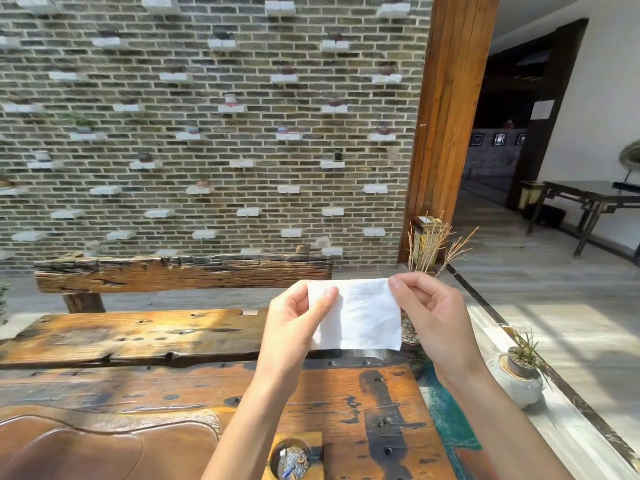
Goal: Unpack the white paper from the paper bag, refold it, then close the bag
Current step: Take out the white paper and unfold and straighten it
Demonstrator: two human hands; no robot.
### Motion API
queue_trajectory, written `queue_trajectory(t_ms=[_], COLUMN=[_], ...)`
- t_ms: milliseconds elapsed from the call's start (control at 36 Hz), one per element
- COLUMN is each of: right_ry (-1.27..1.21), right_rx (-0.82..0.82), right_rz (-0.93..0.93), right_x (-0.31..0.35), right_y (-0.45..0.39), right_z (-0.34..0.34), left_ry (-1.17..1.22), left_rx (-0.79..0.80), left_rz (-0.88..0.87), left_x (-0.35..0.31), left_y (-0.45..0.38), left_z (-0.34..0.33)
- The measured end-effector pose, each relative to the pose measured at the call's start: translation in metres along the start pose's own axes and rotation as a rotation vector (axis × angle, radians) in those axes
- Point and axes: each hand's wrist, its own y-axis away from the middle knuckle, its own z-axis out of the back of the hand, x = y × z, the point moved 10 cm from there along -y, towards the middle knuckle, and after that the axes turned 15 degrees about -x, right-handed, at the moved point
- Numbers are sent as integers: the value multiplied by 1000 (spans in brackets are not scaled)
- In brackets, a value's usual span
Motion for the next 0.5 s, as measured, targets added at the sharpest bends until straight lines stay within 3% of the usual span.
queue_trajectory(t_ms=[278, 500], right_ry=[29, -14], right_rx=[-30, -100], right_rz=[10, -127], right_x=[-6, -9], right_y=[-5, 2], right_z=[-13, -33], left_ry=[25, -4], left_rx=[-145, -216], left_rz=[-13, -105], left_x=[-9, -20], left_y=[-3, -1], left_z=[0, -6])
